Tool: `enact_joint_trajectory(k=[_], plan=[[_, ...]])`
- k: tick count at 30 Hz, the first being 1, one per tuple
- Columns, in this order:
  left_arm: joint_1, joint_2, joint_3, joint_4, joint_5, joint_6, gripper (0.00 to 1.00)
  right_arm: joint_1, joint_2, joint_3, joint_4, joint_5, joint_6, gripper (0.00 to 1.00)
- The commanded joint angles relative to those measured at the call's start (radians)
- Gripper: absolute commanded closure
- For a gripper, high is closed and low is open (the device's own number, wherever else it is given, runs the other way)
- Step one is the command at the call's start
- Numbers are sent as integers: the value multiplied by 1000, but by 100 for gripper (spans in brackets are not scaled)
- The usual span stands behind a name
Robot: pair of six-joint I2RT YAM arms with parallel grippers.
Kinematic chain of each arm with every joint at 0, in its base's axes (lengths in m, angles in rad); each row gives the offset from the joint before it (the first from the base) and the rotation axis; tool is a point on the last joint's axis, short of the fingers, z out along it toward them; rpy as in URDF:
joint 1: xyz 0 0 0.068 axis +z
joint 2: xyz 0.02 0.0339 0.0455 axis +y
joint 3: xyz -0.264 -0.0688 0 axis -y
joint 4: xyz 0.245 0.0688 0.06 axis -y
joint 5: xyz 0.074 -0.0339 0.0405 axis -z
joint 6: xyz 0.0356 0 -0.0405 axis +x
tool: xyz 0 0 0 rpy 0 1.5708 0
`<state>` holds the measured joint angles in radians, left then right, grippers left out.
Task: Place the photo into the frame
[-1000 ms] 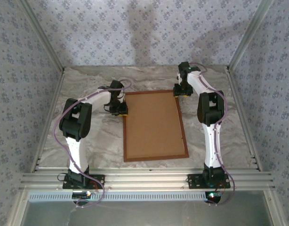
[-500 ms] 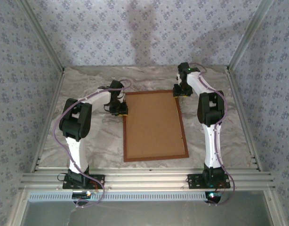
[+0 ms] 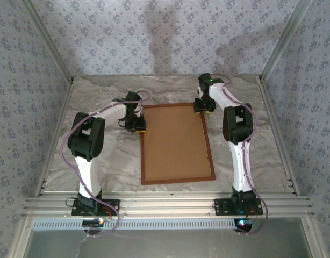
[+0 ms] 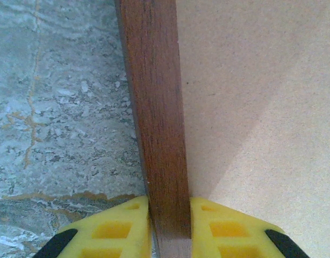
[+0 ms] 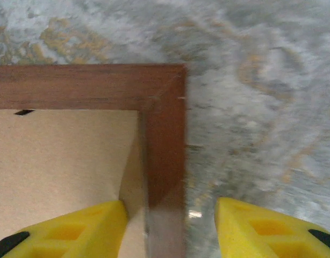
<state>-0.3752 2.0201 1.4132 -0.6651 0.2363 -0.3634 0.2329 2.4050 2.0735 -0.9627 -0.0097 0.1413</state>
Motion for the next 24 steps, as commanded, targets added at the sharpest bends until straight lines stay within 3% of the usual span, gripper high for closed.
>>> enact_joint_trajectory(k=[1,21,24], plan=[[-7,69,-18,19,-27,20,78,34,70,21,-111,-25,11,49],[-1,66,-11,15,-30,23,78,45,-51,28,-88,-9,-19,44],[-2,62,-15,10,-32,26,78,63,-59,22,-72,56,-17,45]])
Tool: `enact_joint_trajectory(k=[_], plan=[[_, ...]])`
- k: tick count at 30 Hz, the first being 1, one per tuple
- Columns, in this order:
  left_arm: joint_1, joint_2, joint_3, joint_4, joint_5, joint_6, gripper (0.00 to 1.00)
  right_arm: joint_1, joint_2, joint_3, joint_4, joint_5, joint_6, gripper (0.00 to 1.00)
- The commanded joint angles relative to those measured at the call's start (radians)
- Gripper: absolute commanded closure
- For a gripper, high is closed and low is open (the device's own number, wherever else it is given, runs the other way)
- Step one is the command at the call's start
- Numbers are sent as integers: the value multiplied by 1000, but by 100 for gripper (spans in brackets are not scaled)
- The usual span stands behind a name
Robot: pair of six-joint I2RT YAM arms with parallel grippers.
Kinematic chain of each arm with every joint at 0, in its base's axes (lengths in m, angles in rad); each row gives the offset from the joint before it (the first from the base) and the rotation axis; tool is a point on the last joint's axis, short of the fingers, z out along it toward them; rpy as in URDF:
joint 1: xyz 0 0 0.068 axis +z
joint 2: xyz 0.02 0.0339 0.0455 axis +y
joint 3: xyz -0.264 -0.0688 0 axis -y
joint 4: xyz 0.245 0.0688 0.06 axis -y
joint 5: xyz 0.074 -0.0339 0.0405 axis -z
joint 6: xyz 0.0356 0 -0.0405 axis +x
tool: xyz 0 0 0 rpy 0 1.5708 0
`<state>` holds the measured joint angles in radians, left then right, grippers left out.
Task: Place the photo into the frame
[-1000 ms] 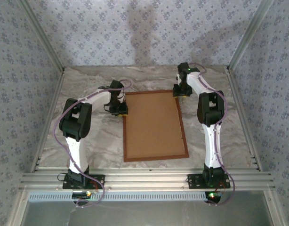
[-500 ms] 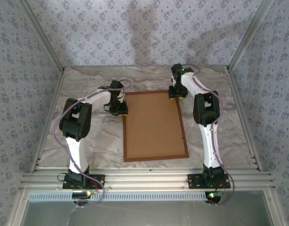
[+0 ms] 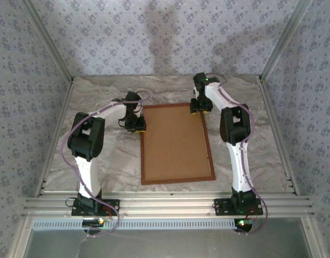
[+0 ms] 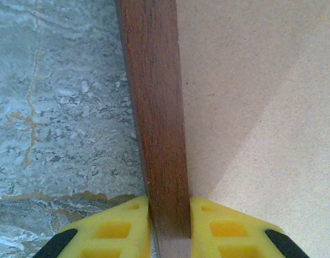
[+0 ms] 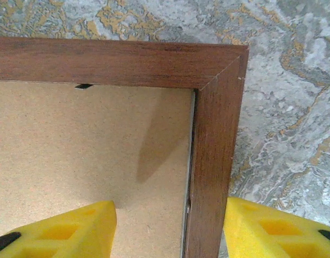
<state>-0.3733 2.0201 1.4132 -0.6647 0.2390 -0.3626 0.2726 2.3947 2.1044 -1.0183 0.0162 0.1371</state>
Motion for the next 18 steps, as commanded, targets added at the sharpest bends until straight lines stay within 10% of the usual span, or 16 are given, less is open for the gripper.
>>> enact_joint_trajectory(k=[1,18], plan=[[-3,61,-17,10,-37,27,78,30,-53,-13,-16,36,-3,44],[-1,63,-27,17,-33,22,78,68,-87,-37,13,109,-10,45]])
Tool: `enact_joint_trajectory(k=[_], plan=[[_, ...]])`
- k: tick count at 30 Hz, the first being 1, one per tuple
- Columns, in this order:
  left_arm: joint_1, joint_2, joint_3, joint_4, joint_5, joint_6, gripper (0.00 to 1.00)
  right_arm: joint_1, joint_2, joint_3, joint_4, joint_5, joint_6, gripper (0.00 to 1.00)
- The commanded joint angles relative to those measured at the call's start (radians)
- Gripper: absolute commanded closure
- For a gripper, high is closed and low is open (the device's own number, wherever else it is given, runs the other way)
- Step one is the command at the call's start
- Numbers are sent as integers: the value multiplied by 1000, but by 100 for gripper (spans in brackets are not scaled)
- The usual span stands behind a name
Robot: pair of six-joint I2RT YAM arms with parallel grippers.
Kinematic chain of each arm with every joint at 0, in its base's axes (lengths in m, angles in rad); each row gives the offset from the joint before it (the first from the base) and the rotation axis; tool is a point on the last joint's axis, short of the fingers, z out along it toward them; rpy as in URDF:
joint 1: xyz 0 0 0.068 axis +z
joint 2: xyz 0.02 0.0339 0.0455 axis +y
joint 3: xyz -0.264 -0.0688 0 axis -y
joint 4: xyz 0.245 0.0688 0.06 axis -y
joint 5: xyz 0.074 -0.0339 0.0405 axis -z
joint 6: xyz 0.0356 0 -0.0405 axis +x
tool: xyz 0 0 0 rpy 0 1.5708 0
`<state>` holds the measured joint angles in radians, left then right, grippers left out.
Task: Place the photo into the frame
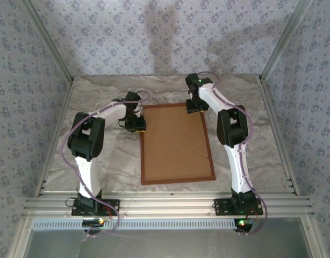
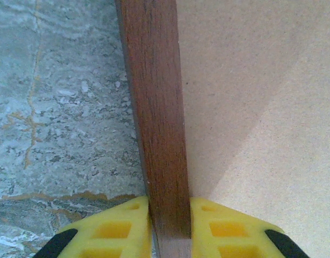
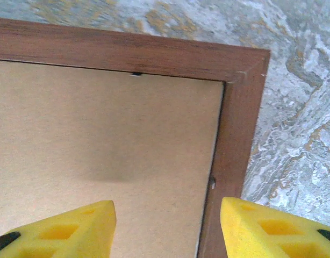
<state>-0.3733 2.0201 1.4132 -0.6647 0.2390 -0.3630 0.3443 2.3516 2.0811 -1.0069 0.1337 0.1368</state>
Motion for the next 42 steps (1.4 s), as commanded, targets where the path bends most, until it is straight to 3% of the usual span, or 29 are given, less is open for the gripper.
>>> enact_joint_trajectory(k=[1,28,42], plan=[[-1,63,-28,17,-35,22,78,-4,-43,-18,6,-13,-9,44],[0,53,-45,22,-35,18,78,-59,1,-82,85,-207,30,46],[-10,63,-53,41,-14,9,79,-2,57,-115,95,-300,61,46]])
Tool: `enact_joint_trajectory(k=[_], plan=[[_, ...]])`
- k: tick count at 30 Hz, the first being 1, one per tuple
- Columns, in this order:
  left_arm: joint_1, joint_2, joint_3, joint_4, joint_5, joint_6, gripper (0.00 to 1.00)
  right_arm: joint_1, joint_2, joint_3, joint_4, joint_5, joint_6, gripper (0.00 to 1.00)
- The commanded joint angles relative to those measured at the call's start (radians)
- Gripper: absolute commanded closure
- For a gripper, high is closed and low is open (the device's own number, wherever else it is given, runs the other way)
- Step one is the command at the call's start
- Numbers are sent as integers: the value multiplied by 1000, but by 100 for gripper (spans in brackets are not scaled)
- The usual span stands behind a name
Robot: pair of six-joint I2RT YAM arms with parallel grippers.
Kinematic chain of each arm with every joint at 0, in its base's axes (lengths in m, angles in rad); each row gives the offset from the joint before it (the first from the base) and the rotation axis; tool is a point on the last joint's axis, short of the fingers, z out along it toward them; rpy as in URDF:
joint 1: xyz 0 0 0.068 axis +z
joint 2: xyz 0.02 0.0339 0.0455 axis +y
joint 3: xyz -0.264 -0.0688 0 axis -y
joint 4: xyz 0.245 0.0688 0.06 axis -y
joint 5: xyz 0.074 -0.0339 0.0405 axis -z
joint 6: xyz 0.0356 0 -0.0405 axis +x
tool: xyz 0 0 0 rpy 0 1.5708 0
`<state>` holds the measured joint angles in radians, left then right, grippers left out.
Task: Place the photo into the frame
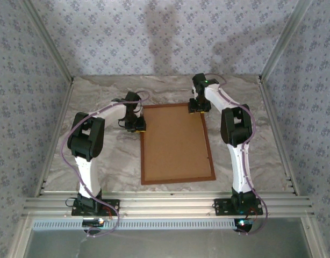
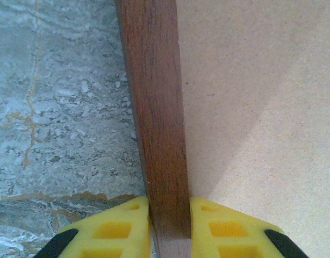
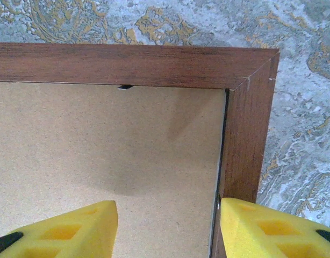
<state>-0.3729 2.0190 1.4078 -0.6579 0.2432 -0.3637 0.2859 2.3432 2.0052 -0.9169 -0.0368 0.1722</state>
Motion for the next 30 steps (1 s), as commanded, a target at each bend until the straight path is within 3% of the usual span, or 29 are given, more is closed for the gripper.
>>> enact_joint_trajectory(k=[1,16,30], plan=[[-12,63,-47,34,-18,9,79,60,69,-38,3,-134,27,46],[-12,61,-49,37,-16,11,79,95,122,36,-68,-131,20,46],[6,47,-64,34,-34,19,79,-4,-100,43,-89,-63,-18,47]])
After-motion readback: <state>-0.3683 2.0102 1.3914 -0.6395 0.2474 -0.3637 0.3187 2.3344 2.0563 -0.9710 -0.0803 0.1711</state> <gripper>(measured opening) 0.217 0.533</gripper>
